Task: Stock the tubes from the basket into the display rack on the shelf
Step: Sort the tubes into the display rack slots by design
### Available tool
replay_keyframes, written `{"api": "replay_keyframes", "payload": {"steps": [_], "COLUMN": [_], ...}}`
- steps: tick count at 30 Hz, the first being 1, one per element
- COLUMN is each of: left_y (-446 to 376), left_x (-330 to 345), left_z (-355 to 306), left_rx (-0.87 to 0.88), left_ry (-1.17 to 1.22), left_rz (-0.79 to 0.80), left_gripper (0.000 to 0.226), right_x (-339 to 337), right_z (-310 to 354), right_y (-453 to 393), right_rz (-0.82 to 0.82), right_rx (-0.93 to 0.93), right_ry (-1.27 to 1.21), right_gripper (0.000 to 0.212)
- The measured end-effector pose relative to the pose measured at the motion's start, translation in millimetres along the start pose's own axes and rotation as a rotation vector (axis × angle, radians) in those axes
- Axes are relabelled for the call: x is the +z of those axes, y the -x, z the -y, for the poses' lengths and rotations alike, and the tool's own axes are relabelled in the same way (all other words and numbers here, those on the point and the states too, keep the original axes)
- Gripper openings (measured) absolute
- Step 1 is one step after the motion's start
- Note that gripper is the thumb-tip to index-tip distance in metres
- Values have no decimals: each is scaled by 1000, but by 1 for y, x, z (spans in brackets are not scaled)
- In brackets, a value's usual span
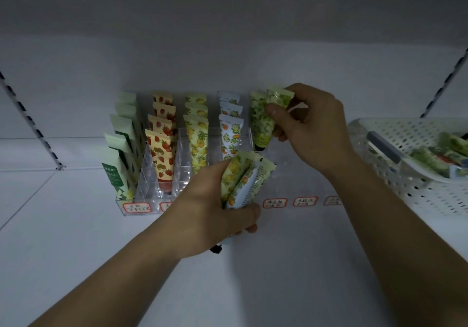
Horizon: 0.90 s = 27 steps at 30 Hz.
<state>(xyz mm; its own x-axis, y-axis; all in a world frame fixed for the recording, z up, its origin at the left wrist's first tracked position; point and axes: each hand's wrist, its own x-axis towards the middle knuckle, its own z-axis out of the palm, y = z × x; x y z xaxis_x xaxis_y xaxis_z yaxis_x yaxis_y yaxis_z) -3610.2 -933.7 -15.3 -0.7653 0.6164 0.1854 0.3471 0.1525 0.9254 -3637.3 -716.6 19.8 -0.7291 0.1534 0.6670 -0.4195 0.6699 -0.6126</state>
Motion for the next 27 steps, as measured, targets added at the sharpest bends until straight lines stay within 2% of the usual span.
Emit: {"api": "replay_keyframes", "payload": {"steps": [3, 6, 9, 12, 14, 17, 20, 21, 23, 25, 26, 27], "left_y": [-1, -1, -1, -2, -3, -5, -7, -8, -8, -8, -7, -7], "left_x": [-2, -1, 0, 1, 3, 5, 5, 6, 6, 7, 7, 6], "left_z": [3, 4, 4, 1, 0, 2, 3, 2, 0, 1, 1, 2], "left_rx": [-18, -27, -23, 6, -8, -50, -45, -29, 16, 48, 57, 58], "left_ry": [-29, -32, -32, 30, 122, 314, 448, 471, 492, 511, 526, 544], "left_rz": [4, 6, -6, -23, -45, -105, -154, -166, -176, -175, -169, -158], "left_gripper": [29, 32, 32, 30, 26, 20, 28, 29, 28, 26, 25, 26], "right_x": [-2, -2, 5, 9, 10, 11, 8, 5, -1, -3, -3, -3], "right_z": [1, 2, 3, 1, -2, -1, 19, 27, 39, 44, 43, 42], "right_y": [-1, -1, 0, -1, 0, 7, 9, 9, 10, 14, 16, 17], "right_rz": [18, 46, 71, 104, 116, 11, -158, -129, 122, 447, 547, 576], "right_rx": [-12, 4, 24, 66, 98, 154, 20, -21, -27, 17, 26, 24], "right_ry": [68, 87, 121, 168, 193, 270, 119, 21, -134, -192, -209, -239], "right_gripper": [25, 14, 18, 18, 25, 39, 36, 36, 38, 27, 19, 14]}}
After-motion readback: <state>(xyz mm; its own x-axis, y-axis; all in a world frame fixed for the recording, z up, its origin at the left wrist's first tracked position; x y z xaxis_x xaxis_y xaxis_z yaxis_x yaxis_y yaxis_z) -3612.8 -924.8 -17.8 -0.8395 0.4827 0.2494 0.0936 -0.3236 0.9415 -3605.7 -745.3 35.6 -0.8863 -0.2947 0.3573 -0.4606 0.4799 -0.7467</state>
